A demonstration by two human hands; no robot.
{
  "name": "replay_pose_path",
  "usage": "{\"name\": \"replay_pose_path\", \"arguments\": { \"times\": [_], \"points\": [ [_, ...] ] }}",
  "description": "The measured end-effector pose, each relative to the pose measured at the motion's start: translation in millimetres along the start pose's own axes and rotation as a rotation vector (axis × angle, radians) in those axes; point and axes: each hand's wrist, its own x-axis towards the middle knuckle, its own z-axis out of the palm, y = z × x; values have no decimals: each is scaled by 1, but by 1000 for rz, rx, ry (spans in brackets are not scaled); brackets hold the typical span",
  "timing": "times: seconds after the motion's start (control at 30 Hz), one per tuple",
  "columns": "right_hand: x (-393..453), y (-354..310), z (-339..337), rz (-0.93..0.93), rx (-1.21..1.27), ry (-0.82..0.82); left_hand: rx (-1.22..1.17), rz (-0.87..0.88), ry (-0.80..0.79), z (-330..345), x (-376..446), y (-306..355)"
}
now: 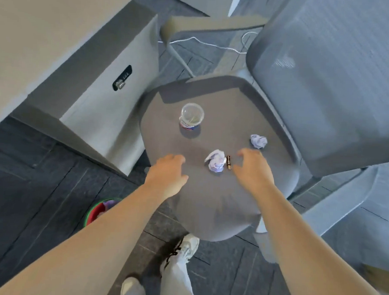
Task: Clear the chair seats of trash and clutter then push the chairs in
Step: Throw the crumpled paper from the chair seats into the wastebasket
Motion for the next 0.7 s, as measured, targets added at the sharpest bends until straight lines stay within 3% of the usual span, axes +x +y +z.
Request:
{"name": "replay_pose_path", "arguments": {
  "times": [0.17, 0.37, 0.5, 0.7],
  "points": [
    [58, 41, -13, 69, 27, 14, -40, 68, -56, 32, 61, 51],
    [108, 65, 2, 131, 102, -26, -30, 83, -136, 68, 114, 67],
    [135, 70, 11, 199, 156, 23, -31, 81, -168, 64, 139, 74],
    [175, 72, 31, 219, 188, 78, -18, 183, -87, 39, 179, 87]
  ]
}}
